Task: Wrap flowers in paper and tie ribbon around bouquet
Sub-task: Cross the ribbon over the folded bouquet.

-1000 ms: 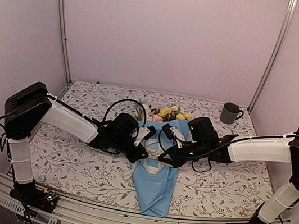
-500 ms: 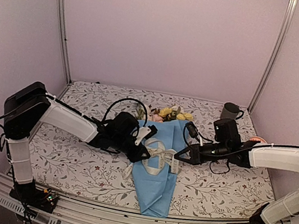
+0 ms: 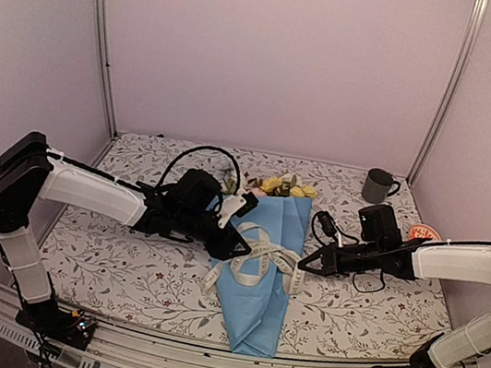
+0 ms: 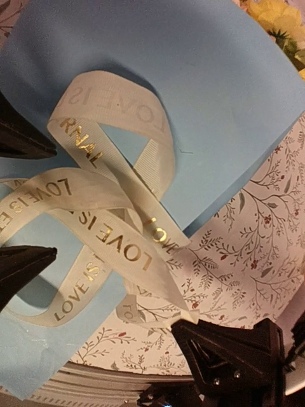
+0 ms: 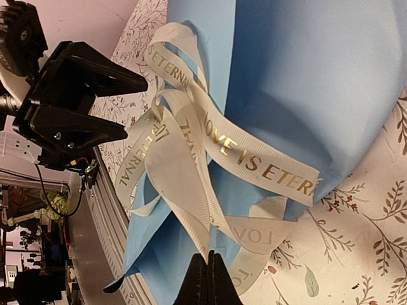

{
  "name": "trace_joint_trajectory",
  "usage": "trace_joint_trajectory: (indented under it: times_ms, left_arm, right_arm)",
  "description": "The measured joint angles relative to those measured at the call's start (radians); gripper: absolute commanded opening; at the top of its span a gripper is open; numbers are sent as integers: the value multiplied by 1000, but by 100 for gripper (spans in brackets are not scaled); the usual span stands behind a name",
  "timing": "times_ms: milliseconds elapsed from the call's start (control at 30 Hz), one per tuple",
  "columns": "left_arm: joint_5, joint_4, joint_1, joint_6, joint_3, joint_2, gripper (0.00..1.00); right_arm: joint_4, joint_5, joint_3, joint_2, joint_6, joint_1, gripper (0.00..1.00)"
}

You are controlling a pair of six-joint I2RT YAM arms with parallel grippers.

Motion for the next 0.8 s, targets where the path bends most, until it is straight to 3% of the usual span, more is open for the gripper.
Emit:
trace_joint_trajectory:
  times_ms: [100, 300, 400, 467, 600, 800]
  left_arm:
    - [-2, -22, 0, 3, 0, -10, 45]
    - [-104, -72, 12, 21, 57, 1, 59]
    - [-141, -84, 24, 35, 118, 50, 57]
    - [-164, -95, 29, 43, 159, 93, 45]
    - [-201, -117, 31, 61, 201, 150, 2]
    - [-249, -125, 34, 60, 177, 144, 0]
  right_arm:
    - [-6, 1, 0, 21, -2, 0, 0]
    - [-12, 3, 0, 32, -3, 0, 0]
    - [-12, 3, 0, 32, -4, 0, 0]
    - [-13, 2, 0, 33, -4, 0, 0]
    - [-14, 3, 0, 33, -5, 0, 0]
    - [-42, 10, 0, 32, -4, -43, 0]
